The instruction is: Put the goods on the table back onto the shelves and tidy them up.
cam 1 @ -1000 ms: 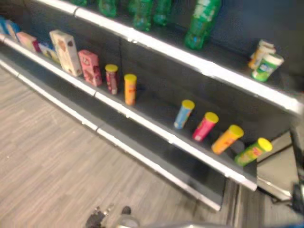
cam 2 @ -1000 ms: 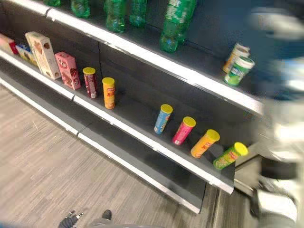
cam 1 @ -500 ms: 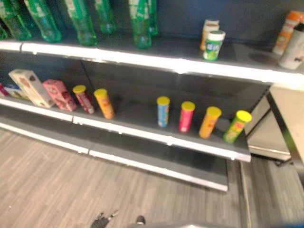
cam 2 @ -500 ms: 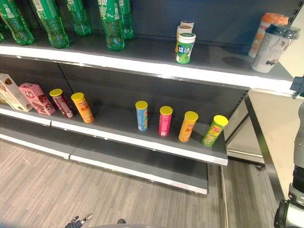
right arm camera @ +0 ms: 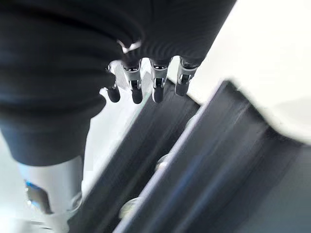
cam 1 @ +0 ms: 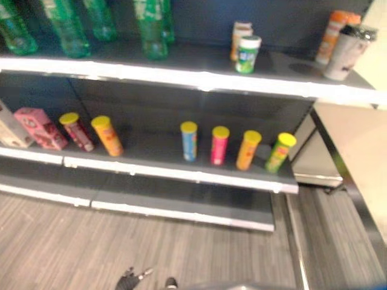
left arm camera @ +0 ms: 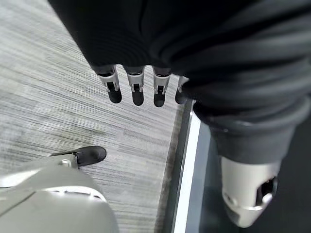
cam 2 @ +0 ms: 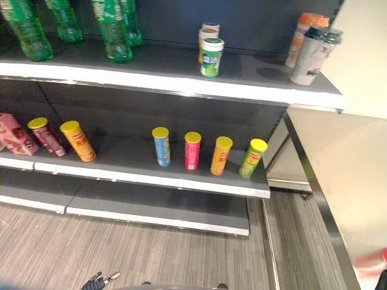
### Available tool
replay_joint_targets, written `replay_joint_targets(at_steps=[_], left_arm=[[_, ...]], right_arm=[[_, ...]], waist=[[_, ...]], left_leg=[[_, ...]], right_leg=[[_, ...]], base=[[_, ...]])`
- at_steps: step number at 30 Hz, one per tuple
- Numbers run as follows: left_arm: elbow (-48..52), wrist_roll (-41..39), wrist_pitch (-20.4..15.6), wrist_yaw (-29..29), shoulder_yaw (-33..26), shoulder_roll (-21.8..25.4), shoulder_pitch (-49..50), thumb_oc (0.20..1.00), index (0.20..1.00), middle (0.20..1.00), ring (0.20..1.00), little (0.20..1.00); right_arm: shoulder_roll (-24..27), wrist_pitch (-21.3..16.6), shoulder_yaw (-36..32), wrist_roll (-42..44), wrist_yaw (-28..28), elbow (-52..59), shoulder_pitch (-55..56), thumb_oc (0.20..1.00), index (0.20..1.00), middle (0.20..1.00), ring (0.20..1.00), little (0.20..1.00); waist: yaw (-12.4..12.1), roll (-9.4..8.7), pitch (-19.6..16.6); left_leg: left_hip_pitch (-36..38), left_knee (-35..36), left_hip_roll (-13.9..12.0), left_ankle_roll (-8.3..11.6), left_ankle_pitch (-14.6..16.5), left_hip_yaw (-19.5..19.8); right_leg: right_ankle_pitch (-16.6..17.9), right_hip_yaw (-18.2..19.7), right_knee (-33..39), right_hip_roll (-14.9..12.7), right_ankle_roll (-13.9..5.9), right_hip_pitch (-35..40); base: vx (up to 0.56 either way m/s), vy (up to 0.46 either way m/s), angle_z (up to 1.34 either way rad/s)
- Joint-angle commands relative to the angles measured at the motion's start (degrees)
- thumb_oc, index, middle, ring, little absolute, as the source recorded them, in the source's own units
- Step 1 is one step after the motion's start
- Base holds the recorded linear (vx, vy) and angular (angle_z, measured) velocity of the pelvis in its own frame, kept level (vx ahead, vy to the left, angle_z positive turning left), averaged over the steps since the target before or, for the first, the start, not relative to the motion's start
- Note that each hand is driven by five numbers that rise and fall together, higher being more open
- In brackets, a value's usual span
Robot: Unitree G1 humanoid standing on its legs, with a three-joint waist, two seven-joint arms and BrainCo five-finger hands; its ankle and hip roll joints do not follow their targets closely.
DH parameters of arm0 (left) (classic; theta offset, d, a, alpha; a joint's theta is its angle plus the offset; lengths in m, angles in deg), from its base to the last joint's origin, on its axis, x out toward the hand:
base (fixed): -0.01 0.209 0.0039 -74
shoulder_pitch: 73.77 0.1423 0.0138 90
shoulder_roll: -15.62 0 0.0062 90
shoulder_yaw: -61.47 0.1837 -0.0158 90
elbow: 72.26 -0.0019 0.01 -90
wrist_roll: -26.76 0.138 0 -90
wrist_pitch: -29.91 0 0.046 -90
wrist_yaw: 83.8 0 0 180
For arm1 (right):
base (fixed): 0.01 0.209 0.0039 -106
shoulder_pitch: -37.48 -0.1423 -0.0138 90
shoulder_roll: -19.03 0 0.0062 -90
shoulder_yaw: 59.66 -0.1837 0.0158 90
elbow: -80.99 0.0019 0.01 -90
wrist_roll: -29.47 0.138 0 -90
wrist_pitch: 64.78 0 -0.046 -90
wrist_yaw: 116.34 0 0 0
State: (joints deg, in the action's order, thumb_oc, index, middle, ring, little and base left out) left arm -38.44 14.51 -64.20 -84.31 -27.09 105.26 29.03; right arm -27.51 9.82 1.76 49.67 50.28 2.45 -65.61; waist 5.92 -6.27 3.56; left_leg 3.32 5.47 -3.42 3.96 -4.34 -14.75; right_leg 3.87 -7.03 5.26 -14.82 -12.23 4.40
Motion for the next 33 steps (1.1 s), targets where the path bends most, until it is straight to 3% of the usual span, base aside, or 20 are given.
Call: replay_joint_targets(at_steps=[1, 3, 6, 8, 10, 11, 17, 18, 21, 33], left_arm=[[1.46, 2.23, -2.33, 0.68, 1.61, 2.72, -3.82, 1.000, 1.000, 1.000, 1.000, 1.000], [2.25, 2.28, -2.66, 1.28, 1.83, 3.40, -4.50, 1.000, 1.000, 1.000, 1.000, 1.000], [3.84, 2.59, -2.98, 1.62, 2.25, 4.54, -5.35, 1.000, 1.000, 1.000, 1.000, 1.000], [4.24, 2.78, -3.02, 1.60, 2.35, 5.08, -5.73, 1.000, 1.000, 1.000, 1.000, 1.000], [4.64, 3.57, -2.74, 1.50, 2.27, 6.08, -6.51, 1.000, 1.000, 1.000, 1.000, 1.000], [4.55, 3.67, -2.64, 1.41, 2.12, 6.14, -6.74, 1.000, 1.000, 1.000, 1.000, 1.000], [4.02, 3.62, -2.53, 1.26, 2.13, 6.62, -7.61, 1.000, 1.000, 1.000, 1.000, 1.000], [4.04, 3.78, -2.33, 1.30, 1.73, 6.29, -7.08, 1.000, 1.000, 1.000, 1.000, 1.000], [4.17, 4.27, -2.06, 1.58, 1.82, 4.54, -5.72, 1.000, 1.000, 1.000, 1.000, 1.000], [3.67, 4.86, -1.68, 1.80, 2.36, 3.31, -6.26, 1.000, 1.000, 1.000, 1.000, 1.000]], right_arm=[[4.65, -0.41, -2.89, 0.10, 0.27, -2.04, -2.40, 1.000, 1.000, 1.000, 1.000, 1.000], [4.35, -0.19, -4.49, 1.43, 0.89, -2.78, -0.04, 1.000, 1.000, 1.000, 1.000, 1.000], [3.72, -0.35, -5.44, 2.18, 1.33, -2.92, 1.16, 1.000, 1.000, 1.000, 1.000, 1.000], [3.32, -0.42, -5.67, 2.38, 1.46, -2.72, 1.22, 1.000, 1.000, 1.000, 1.000, 1.000], [3.27, -0.91, -6.12, 1.92, 1.21, -1.77, 1.16, 1.000, 1.000, 1.000, 1.000, 1.000], [3.39, -0.79, -6.62, 1.65, 1.03, -1.68, 1.49, 1.000, 1.000, 1.000, 1.000, 1.000], [6.19, -1.01, -9.35, 1.84, -0.30, -3.21, 2.66, 1.000, 1.000, 1.000, 1.000, 1.000], [6.02, -0.45, -11.24, 2.01, -0.19, -4.17, 4.77, 1.000, 1.000, 1.000, 1.000, 1.000], [4.90, 0.96, -14.57, 4.95, 1.03, -8.78, 10.31, 1.000, 1.000, 1.000, 1.000, 1.000], [2.22, 3.48, -7.48, 4.22, 5.29, -9.56, 9.76, 1.000, 1.000, 1.000, 1.000, 1.000]], waist=[[-1.52, 0.51, 0.60], [0.85, -0.13, 1.58], [1.60, -0.66, 2.73], [1.37, -0.59, 3.22], [1.13, -0.23, 3.87], [1.09, -0.29, 3.85], [0.59, -1.09, 2.43], [0.28, -1.89, 1.73], [0.75, -1.65, 0.01], [-0.20, -0.24, -0.32]], left_leg=[[4.64, -0.66, -1.12, 0.74, 9.78, 2.27], [4.51, -0.58, -0.41, 0.08, 10.02, 1.03], [4.20, -0.60, -0.09, -0.65, 10.05, -1.63], [4.03, -0.62, -0.29, -0.84, 10.05, -2.46], [4.13, -0.92, -0.95, -1.04, 9.99, -4.90], [4.33, -0.93, -1.01, -1.10, 9.90, -5.35], [3.37, -1.20, -1.09, -1.24, 9.55, -7.83], [3.74, -1.24, -0.90, -0.97, 9.51, -8.83], [4.05, -1.19, -1.79, 0.08, 9.12, -9.86], [4.08, -0.78, -2.45, 0.96, 8.35, -7.96]], right_leg=[[2.80, -0.25, -1.70, -2.73, -2.77, -3.89], [6.85, 2.79, -1.62, -2.84, -2.77, -6.48], [8.98, 4.84, -2.63, -2.47, -2.77, -10.12], [8.51, 3.66, -3.81, -2.66, -2.77, -11.12], [7.45, -2.61, -7.64, -4.99, -2.77, -10.40], [6.86, -3.44, -8.74, -5.31, -2.77, -9.92], [2.95, -5.71, -12.95, -5.03, -2.52, -7.61], [3.66, -6.69, -10.23, -5.15, -2.69, -5.72], [4.21, -6.46, -3.87, -3.30, -2.77, -3.47], [2.49, -8.52, -2.89, -2.85, -2.41, -1.56]], base=[[-0.05, 0.090, -0.39], [-0.10, 0.093, -0.33], [-0.16, 0.119, -0.64], [-0.09, 0.021, -0.94], [-0.11, 0.064, -1.13], [-0.09, 0.072, -0.74], [-0.06, -0.008, -0.27], [0.08, -0.115, -0.37], [0.06, -0.150, -0.27], [0.00, -0.027, 0.01]])
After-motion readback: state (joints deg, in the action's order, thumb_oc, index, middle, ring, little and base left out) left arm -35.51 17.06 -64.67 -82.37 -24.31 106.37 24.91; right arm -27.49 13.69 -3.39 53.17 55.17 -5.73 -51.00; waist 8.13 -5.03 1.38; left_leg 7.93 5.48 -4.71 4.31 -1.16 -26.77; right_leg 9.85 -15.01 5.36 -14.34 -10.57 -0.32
